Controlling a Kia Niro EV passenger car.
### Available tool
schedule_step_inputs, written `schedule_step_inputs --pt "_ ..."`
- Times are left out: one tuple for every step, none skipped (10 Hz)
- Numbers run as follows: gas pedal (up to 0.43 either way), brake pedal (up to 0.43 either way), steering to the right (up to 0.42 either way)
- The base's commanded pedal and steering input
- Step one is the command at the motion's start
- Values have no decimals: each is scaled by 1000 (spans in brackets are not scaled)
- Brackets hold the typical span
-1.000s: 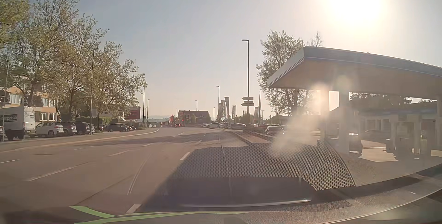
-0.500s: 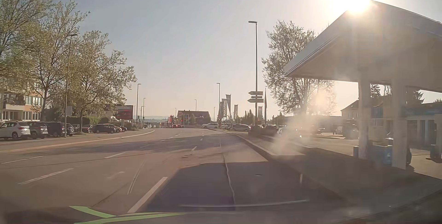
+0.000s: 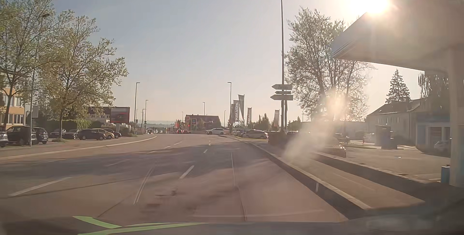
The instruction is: Follow the waypoints while adhering to traffic rules and regulations
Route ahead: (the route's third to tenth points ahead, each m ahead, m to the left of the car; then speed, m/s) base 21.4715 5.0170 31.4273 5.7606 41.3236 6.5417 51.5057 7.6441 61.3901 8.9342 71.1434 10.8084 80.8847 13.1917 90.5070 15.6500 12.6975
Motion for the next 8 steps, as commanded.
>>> schedule_step_inputs --pt "0 0 -1" --pt "0 0 -2" --pt "0 6 -4" --pt "0 0 -5" --pt "0 0 -5" --pt "0 0 -6" --pt "0 0 -6" --pt "0 0 -7"
